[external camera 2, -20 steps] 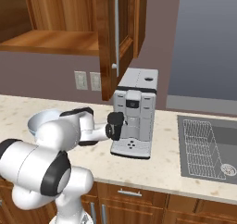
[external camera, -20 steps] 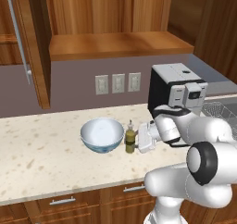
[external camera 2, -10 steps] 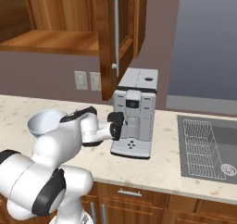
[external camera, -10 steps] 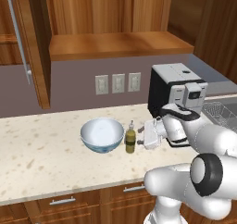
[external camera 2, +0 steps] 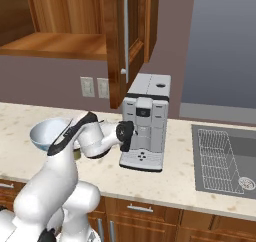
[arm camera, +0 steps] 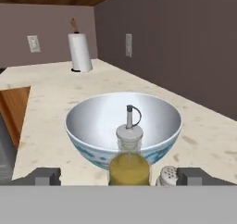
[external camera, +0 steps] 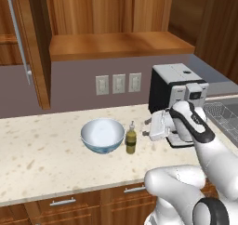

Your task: Retrieve the bottle and the shaker from the cabinet and place them next to the mixing bowl on the counter. Then add garlic from the fridge to the mixing bowl.

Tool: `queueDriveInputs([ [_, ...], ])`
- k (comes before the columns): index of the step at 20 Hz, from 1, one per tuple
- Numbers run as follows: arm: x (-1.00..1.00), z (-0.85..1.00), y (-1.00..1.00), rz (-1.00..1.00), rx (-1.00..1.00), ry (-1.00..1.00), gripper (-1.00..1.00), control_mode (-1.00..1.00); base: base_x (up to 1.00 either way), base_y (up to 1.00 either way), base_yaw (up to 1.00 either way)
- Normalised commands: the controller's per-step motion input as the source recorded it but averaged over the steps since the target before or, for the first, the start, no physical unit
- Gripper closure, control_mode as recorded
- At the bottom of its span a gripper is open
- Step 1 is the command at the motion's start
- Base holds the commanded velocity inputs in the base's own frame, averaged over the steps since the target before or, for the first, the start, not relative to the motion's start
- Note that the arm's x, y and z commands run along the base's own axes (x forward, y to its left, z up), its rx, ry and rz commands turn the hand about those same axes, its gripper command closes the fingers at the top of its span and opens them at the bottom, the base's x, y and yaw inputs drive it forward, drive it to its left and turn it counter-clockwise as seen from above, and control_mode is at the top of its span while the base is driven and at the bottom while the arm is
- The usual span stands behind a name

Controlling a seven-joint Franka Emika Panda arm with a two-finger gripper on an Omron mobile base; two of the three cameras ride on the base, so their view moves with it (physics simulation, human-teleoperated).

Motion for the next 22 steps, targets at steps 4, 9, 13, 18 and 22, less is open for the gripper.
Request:
queueDriveInputs([
  [4,-0.15,0.58,0.01,-0.18,-0.07,0.04,-1.00,-1.00,0.00,0.00,0.00],
  [9,0.00,0.61,0.10,-0.23,-0.13,0.09,-1.00,-1.00,0.00,0.00,0.00],
  [13,0.00,0.61,0.17,-0.25,-0.16,0.08,-1.00,-1.00,0.00,0.00,0.00],
  [18,0.00,0.54,0.04,-0.26,-0.15,0.05,-1.00,-1.00,0.00,0.00,0.00],
  [22,-0.01,0.56,0.00,-0.26,-0.12,0.06,-1.00,-1.00,0.00,0.00,0.00],
])
